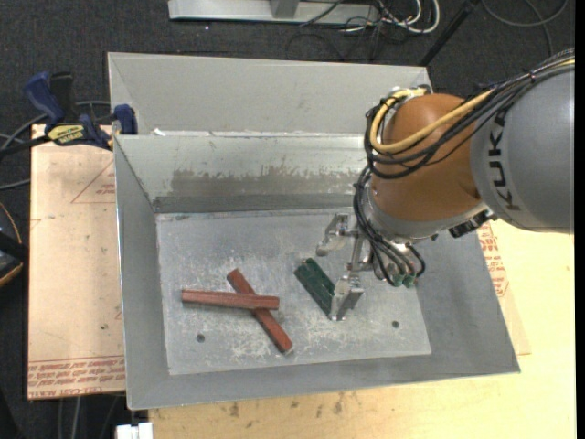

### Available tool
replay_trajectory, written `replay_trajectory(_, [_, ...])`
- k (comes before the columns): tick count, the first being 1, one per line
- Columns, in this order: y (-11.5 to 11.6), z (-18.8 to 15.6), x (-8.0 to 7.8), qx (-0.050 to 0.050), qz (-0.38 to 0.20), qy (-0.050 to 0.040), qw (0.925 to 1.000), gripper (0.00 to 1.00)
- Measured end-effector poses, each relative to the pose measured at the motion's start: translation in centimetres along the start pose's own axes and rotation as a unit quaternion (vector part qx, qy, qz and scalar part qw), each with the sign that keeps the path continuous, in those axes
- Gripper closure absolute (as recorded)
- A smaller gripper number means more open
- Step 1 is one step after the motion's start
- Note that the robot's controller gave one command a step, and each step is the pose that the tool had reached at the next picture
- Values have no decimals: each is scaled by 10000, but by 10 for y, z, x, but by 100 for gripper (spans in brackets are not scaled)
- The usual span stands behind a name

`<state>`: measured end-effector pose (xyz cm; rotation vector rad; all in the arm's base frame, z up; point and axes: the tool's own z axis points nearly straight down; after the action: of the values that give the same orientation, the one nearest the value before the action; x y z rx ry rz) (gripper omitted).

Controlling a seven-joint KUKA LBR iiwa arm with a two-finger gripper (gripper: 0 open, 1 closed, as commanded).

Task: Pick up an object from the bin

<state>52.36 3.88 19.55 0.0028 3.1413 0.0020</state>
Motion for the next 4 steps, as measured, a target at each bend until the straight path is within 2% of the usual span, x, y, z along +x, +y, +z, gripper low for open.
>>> replay_trajectory(1, [0, 0, 0, 0, 0, 0, 10000, 0])
replay_trajectory(2, [-11, 38, -37, -3, -126, -64, 9999, 0])
replay_trajectory(3, [-30, 81, -45, 3, -302, -11, 9995, 0])
replay_trajectory(4, [-46, 109, -56, 9, -599, -82, 9982, 100])
